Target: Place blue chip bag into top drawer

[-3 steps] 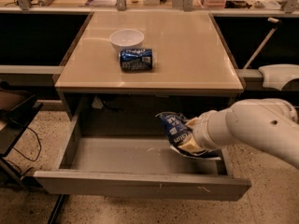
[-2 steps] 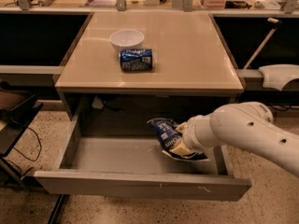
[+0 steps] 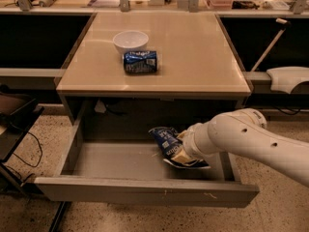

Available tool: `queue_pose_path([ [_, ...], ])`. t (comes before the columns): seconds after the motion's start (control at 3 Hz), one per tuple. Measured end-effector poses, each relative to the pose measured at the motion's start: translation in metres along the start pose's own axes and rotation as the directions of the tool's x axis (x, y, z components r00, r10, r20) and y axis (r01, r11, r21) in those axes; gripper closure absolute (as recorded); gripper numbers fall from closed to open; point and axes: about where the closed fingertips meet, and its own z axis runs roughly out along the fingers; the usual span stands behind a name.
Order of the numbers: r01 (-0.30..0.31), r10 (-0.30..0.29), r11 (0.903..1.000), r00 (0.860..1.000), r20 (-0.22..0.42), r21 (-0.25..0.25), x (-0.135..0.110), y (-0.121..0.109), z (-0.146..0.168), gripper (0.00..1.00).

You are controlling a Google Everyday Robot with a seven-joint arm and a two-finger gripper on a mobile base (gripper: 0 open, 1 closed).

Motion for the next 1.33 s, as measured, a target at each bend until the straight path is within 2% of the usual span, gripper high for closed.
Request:
queue_pose_path([
  [1.0,0.000,0.000,1.0000,1.000,0.000,0.000,0.0000,0.0000,0.0000,0.14],
  [1.33,0.000,0.000,1.0000,1.000,0.000,0.000,0.0000,0.0000,0.0000,0.00],
])
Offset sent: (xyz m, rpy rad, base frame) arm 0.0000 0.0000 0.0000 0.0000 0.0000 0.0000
